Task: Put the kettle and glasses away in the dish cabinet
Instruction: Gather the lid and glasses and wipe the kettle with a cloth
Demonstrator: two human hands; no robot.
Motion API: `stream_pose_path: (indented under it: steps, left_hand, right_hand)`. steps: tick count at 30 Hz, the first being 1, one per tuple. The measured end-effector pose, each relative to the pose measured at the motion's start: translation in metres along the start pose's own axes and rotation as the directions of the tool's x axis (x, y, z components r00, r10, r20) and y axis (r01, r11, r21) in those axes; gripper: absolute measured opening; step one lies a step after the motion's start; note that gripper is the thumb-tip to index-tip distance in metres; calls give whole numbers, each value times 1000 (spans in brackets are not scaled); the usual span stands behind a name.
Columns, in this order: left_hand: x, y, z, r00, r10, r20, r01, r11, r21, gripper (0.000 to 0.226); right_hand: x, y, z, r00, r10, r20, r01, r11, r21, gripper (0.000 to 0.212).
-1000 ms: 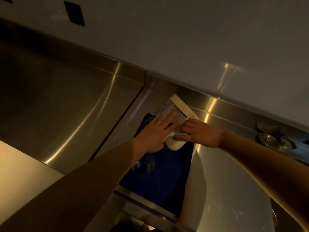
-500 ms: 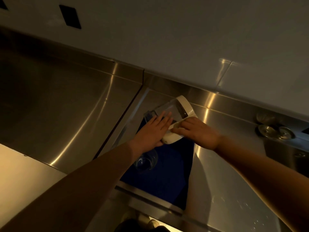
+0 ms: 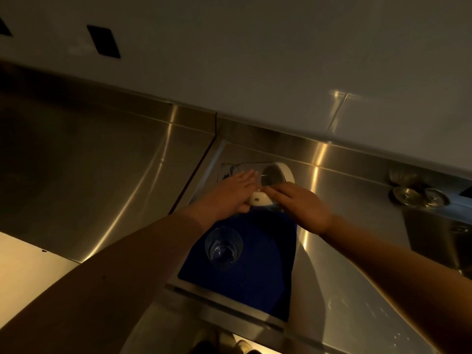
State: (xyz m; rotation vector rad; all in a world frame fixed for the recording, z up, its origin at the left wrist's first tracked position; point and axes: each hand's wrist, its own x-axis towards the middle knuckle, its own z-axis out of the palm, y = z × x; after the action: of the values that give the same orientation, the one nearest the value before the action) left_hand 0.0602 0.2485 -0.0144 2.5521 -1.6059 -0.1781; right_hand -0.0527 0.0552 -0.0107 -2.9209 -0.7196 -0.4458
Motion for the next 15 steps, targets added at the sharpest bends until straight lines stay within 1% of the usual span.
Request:
stream_pose_path:
  steps: [2,4,5,8,11,12,13,14,15]
  left_hand:
    - [1,-1,-1,1000,20,9,-20,1000,0,76]
    - [2,-2,-2,999,43,19,-43,999,12,75]
    - [2,-2,-3,998,54,28,-55,998,26,75]
    - [4,-2,-3,997,76,29,-77,996,37,74]
    - [7,-4,-3,998,66,2,-66,998,-2,78]
    - [7,-5,-3,998,58,3,-58,998,-4,79]
    - [8,-7,-2,999,40,0,-40,999,-16,80]
    - [7,-9,-2,1000,12,-9,-13,999,-40,80]
    - [6,-10,-1,1000,-7,-20,5,998,-61,79]
  right_hand:
    - [0,-2,9,998,5,55,-7,999,35,60]
    - [1,-5,16,991,39,130,-56,990,132,42]
    - [0,-4,22,991,20,134,-33,995,98,39]
    - [-3,-1,26,988,21,154,-33,997,70,35]
    - [0,-2,20,987,-110,114,98,989,112,43]
    - [1,-1,18,984,-158,79,153,986,62,48]
    - [2,2,20,969,-247,17,247,969,-5,50]
    - [2,2,21,951,-308,-21,307,951,-38,49]
    - [4,3,22,944,-328,-44,326,944,-52,48]
